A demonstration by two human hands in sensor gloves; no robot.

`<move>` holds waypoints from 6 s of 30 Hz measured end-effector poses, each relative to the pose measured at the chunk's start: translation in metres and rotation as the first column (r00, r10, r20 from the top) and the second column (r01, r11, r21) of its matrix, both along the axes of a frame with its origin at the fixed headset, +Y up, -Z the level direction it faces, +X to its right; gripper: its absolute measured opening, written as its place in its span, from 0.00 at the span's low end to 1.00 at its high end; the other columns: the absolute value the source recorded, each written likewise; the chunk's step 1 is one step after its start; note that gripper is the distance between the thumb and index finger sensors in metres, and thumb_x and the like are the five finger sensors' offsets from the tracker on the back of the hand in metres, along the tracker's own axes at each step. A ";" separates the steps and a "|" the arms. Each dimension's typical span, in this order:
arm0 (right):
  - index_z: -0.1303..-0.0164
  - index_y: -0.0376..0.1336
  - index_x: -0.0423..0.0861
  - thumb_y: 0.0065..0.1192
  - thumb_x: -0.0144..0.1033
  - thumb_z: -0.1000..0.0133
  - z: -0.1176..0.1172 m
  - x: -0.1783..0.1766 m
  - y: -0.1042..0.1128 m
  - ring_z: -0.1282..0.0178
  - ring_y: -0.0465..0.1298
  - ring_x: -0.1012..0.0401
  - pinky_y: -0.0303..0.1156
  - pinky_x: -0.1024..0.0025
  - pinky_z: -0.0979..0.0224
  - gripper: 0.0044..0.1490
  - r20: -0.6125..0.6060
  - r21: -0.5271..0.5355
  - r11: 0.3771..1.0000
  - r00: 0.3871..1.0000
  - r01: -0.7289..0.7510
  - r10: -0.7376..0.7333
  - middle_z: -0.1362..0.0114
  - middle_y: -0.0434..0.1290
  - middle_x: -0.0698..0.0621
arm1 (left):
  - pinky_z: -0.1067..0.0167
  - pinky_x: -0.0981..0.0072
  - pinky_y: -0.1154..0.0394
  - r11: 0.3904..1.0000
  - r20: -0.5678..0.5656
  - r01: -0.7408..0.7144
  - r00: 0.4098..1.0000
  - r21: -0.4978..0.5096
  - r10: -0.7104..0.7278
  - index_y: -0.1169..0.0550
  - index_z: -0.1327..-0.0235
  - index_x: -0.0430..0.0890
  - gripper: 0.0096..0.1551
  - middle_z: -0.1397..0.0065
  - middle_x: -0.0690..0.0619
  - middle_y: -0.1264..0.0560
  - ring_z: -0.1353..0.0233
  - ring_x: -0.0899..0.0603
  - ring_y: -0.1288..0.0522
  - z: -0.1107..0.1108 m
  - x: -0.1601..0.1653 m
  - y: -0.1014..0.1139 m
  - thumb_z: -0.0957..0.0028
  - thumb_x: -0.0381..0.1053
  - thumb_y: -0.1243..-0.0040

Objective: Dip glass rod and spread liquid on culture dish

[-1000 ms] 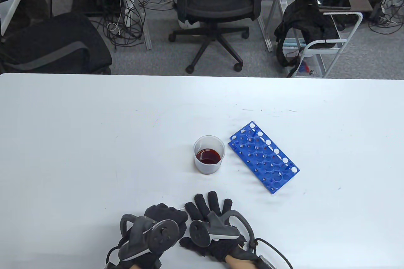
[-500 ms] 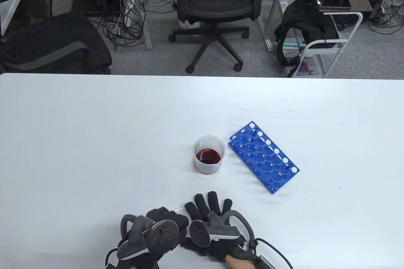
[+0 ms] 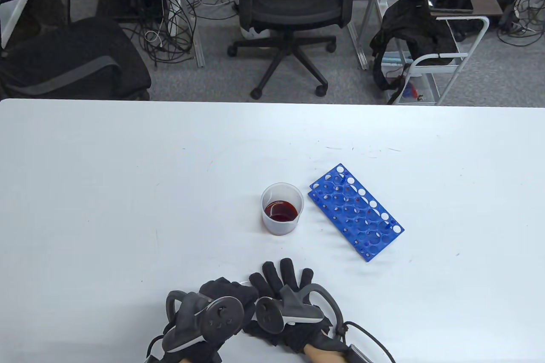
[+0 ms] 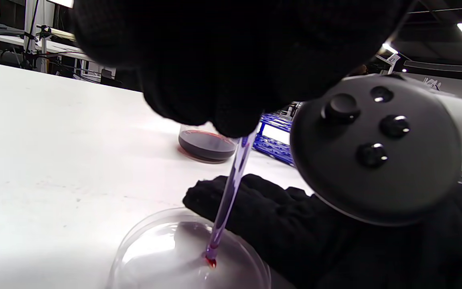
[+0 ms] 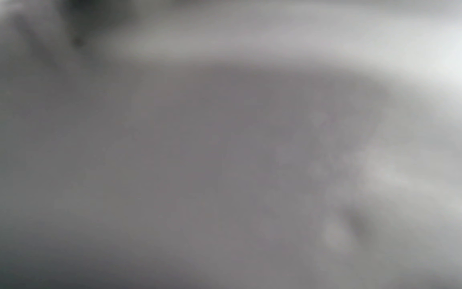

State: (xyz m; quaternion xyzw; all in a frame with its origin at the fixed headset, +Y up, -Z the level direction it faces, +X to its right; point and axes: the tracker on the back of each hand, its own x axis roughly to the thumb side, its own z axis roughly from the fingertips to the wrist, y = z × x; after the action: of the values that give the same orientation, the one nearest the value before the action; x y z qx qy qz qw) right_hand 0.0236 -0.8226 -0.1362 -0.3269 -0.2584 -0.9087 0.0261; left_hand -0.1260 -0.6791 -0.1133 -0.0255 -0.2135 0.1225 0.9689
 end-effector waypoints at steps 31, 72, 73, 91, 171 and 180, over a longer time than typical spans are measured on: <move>0.23 0.08 0.37 0.19 0.77 0.39 0.000 0.000 -0.001 0.24 0.19 0.26 0.28 0.14 0.36 0.67 0.002 -0.002 1.000 1.000 0.002 -0.002 0.19 0.13 0.30 | 0.45 0.55 0.15 0.985 -0.084 0.001 0.996 0.174 0.014 0.12 0.52 0.54 0.16 0.46 0.54 0.11 0.46 0.41 0.12 -0.133 0.062 0.074 0.50 0.56 0.25; 0.23 0.08 0.37 0.20 0.77 0.39 -0.001 0.000 -0.003 0.25 0.19 0.25 0.27 0.14 0.36 0.66 0.002 -0.009 1.000 1.000 0.008 -0.008 0.19 0.13 0.30 | 0.42 0.54 0.17 0.982 -0.081 0.002 0.997 0.190 0.013 0.13 0.50 0.54 0.16 0.45 0.55 0.12 0.44 0.40 0.14 -0.129 0.047 0.096 0.48 0.57 0.28; 0.23 0.08 0.37 0.20 0.77 0.39 -0.001 0.000 -0.002 0.25 0.19 0.25 0.27 0.14 0.36 0.66 0.002 -0.009 1.000 1.000 0.008 -0.008 0.19 0.13 0.30 | 0.42 0.54 0.17 0.974 -0.078 -0.012 0.996 0.224 0.030 0.13 0.51 0.54 0.16 0.45 0.54 0.12 0.44 0.40 0.14 -0.123 0.042 0.102 0.47 0.57 0.28; 0.23 0.08 0.37 0.20 0.77 0.39 -0.001 0.000 -0.003 0.25 0.18 0.25 0.27 0.14 0.36 0.67 0.002 -0.010 1.000 1.000 0.009 -0.009 0.19 0.13 0.30 | 0.44 0.54 0.17 0.985 0.005 -0.023 1.000 0.169 0.023 0.12 0.52 0.53 0.16 0.47 0.55 0.12 0.46 0.40 0.13 -0.033 -0.010 0.090 0.47 0.58 0.28; 0.23 0.08 0.37 0.21 0.77 0.39 -0.001 0.000 -0.003 0.25 0.19 0.26 0.27 0.14 0.36 0.67 0.006 -0.009 1.000 1.000 0.010 -0.010 0.19 0.13 0.30 | 0.44 0.54 0.16 0.996 0.013 0.041 0.999 -0.081 -0.040 0.12 0.50 0.52 0.17 0.46 0.54 0.11 0.46 0.40 0.13 -0.018 -0.016 0.010 0.46 0.57 0.28; 0.23 0.08 0.37 0.20 0.77 0.39 -0.001 0.000 -0.003 0.25 0.19 0.26 0.27 0.14 0.36 0.67 0.006 -0.009 1.000 1.000 0.010 -0.010 0.19 0.13 0.30 | 0.45 0.54 0.16 0.988 0.067 0.026 0.998 -0.152 -0.016 0.12 0.50 0.51 0.17 0.47 0.54 0.11 0.46 0.40 0.12 -0.019 -0.016 0.008 0.46 0.57 0.28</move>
State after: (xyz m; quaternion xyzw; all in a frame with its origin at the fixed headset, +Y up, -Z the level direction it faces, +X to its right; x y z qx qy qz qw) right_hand 0.0239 -0.8261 -0.1372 -0.3258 -0.2608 -0.9086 0.0192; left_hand -0.1421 -0.6713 -0.1323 -0.1060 -0.2348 0.1276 0.9578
